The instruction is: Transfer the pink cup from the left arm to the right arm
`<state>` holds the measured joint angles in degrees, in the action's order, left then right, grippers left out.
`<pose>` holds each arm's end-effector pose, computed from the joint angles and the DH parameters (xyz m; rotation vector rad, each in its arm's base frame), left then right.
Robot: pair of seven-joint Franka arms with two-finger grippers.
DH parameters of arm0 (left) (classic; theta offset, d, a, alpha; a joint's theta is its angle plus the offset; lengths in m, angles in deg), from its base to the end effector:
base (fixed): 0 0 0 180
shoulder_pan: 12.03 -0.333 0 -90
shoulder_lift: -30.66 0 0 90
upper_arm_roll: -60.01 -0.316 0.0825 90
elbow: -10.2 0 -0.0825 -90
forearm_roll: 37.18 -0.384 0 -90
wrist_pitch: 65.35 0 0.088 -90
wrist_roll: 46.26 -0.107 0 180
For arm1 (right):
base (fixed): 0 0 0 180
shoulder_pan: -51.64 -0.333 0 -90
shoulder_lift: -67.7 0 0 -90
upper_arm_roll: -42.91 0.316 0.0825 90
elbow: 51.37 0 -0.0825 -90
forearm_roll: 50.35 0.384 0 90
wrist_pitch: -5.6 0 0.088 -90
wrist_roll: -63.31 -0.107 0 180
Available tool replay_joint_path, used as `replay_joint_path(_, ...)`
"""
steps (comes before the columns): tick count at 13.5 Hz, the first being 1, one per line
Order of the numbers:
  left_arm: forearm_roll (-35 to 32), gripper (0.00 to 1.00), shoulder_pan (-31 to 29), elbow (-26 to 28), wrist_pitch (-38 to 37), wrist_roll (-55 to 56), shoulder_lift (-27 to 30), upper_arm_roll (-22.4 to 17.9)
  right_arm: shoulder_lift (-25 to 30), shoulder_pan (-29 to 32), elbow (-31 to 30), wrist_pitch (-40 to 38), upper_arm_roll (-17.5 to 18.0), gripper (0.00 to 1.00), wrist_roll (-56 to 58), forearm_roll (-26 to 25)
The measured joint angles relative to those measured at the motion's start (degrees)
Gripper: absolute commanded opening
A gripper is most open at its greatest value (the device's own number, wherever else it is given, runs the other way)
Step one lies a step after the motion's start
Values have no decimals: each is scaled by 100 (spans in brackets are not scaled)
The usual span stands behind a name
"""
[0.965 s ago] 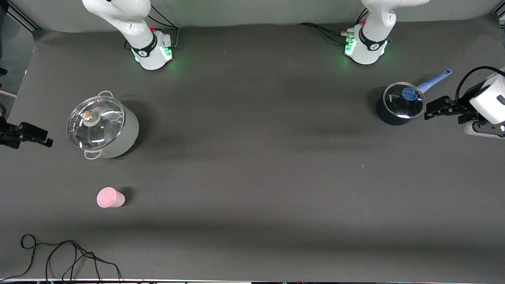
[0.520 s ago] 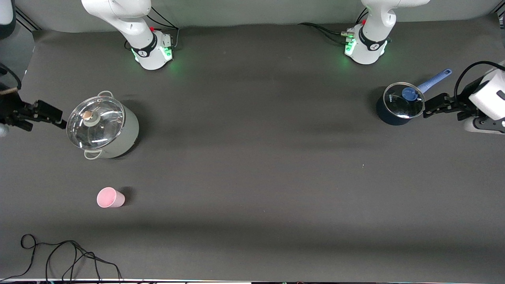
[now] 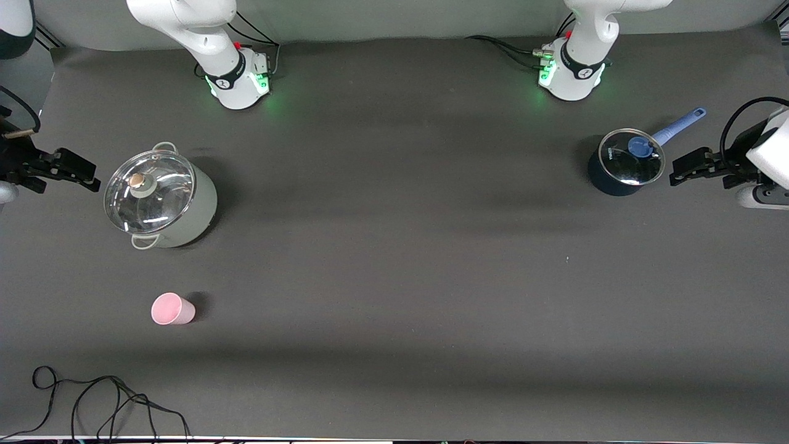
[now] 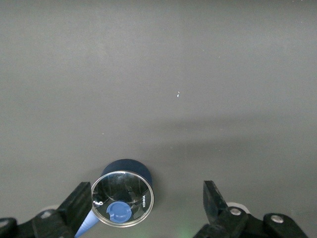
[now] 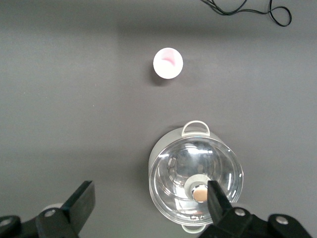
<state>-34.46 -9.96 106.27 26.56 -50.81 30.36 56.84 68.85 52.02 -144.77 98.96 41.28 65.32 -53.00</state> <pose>0.5544 0.0056 0.5746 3.0873 -0.0877 -0.1165 0.5526 -0.0243 0.6128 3.0952 0.0035 0.0275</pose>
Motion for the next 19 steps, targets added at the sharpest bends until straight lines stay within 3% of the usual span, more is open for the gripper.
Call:
replay_joint_path(14, -8, 100, 15, -46, 4, 0, -57, -35, -94, -4, -34, 115, -106, 100, 44, 130)
replay_joint_path(19, -422, 100, 53, -51, -5, 0, -58, -29, -44, -40, 28, -62, -106, 100, 42, 178)
